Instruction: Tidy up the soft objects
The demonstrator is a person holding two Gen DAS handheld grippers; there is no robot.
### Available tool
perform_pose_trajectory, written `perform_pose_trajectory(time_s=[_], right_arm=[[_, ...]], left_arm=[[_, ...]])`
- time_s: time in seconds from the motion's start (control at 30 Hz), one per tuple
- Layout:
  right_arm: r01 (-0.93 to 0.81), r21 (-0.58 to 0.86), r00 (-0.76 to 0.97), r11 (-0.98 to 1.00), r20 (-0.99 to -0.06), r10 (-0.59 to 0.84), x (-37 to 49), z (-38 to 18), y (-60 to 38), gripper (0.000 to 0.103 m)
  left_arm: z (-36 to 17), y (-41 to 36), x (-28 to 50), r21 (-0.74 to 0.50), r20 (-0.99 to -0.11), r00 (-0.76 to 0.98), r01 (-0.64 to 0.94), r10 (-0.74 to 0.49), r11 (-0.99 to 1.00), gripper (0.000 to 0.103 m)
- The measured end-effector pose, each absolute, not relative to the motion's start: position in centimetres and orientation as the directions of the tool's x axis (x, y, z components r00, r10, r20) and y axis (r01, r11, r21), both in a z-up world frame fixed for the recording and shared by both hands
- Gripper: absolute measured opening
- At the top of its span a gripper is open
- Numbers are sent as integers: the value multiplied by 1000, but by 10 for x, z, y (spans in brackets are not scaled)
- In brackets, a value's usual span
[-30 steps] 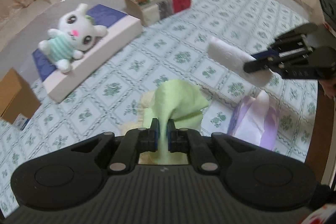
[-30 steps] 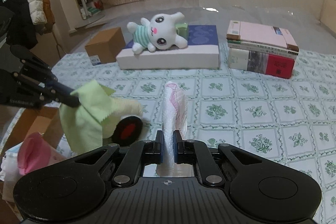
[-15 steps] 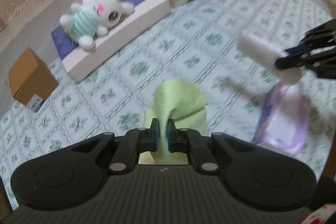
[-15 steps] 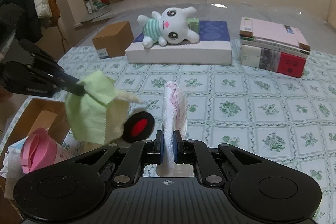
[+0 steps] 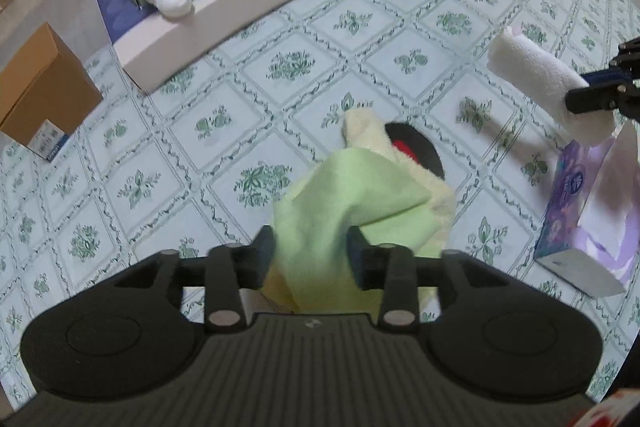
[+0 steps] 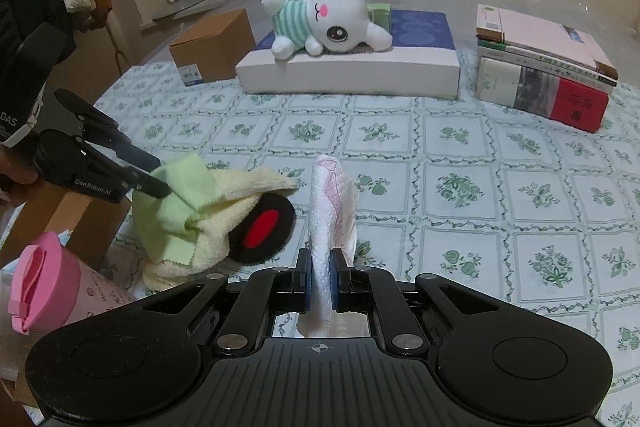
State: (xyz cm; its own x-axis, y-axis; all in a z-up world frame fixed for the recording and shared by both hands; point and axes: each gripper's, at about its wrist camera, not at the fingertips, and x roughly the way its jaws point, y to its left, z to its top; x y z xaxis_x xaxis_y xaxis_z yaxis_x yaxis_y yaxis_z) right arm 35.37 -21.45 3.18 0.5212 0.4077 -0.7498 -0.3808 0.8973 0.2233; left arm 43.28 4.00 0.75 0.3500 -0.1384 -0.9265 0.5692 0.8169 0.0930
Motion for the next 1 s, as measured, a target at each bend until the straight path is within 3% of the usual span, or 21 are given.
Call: perform_pose_trajectory(time_s=[0.07, 0.17, 0.23, 0.3, 0.33, 0.7, 1.0], right_arm=[[-383, 221, 519, 897, -752, 407, 354, 31, -213, 9], [-385, 217, 521, 897, -751, 405, 355, 33, -211, 9], [-385, 213, 523, 898, -751, 403, 354, 34, -210, 9], [-385, 212, 526, 898, -750, 402, 353, 36, -209, 9], [-385, 211, 528, 898, -748, 402, 353, 37, -208, 9], [-394, 193, 571, 898, -715, 404, 339, 71, -203, 9], [-409, 207, 609, 889, -664, 434, 306, 112, -193, 9]], left_arm=[[4, 41, 432, 95, -935, 331, 578, -126, 811, 48], [6, 44, 429, 64, -944, 298, 589, -143, 806, 39], [11, 45, 424, 60, -945, 291, 602, -148, 796, 28], [16, 44, 419, 68, -943, 298, 611, -149, 788, 5], [19, 45, 418, 69, -939, 307, 610, -156, 789, 3], [81, 57, 410, 50, -867, 440, 547, -236, 836, 1], [139, 59, 372, 90, -801, 552, 496, -233, 864, 1]])
